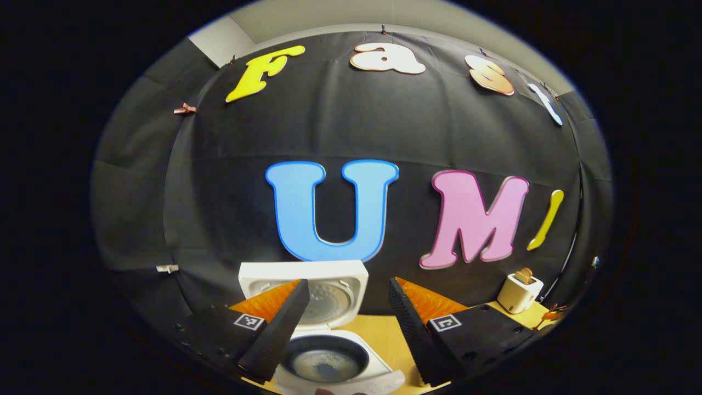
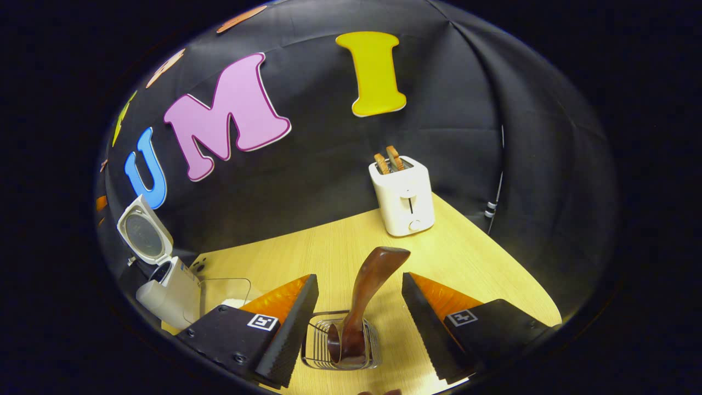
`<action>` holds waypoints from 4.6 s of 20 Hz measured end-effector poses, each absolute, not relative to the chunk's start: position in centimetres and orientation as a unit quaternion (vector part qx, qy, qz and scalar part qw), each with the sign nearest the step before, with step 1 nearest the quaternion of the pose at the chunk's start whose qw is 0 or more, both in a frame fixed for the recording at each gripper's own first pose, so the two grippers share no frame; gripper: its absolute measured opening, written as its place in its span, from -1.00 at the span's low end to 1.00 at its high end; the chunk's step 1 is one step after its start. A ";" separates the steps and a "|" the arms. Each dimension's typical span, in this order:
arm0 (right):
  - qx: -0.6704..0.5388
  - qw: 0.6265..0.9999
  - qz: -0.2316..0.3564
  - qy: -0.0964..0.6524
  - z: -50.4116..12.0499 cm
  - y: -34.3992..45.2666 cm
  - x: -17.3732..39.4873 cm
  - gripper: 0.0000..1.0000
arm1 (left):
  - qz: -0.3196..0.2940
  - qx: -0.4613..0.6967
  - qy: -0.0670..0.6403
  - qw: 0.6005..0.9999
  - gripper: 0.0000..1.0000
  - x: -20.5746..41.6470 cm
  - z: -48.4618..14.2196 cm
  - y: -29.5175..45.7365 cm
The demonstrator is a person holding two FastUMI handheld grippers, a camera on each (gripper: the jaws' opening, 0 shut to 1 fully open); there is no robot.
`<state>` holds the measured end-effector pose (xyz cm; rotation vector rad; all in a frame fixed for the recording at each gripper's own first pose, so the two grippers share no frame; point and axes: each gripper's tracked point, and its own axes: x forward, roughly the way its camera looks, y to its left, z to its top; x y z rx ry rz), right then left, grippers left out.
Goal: Close the left gripper, press the button to open the rice cooker; take a wooden spoon from the chopstick holder with the right hand, scoop a spoonful of rice and pour it into the rice cooker, then put the wooden spoon back into the chopstick holder.
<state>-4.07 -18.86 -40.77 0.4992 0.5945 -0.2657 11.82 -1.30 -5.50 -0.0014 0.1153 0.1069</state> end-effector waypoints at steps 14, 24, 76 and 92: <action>0.198 0.927 -0.184 0.260 -34.0 -22.7 -11.4 0.92 | 0.121 -0.010 0.121 0.985 0.87 26.1 -10.0 7.2; 0.185 0.935 -0.187 0.237 -31.1 -23.3 -11.2 0.92 | 0.130 -0.004 0.167 0.977 0.95 23.1 -13.4 6.2; 0.104 0.973 -0.080 0.188 -22.3 -16.4 -4.6 0.97 | 0.019 -0.076 0.151 0.985 0.89 7.6 -18.4 -4.7; 0.019 0.991 0.023 0.131 -15.6 -7.4 -3.3 0.94 | -0.130 -0.075 0.095 0.984 0.89 4.1 -12.2 -14.3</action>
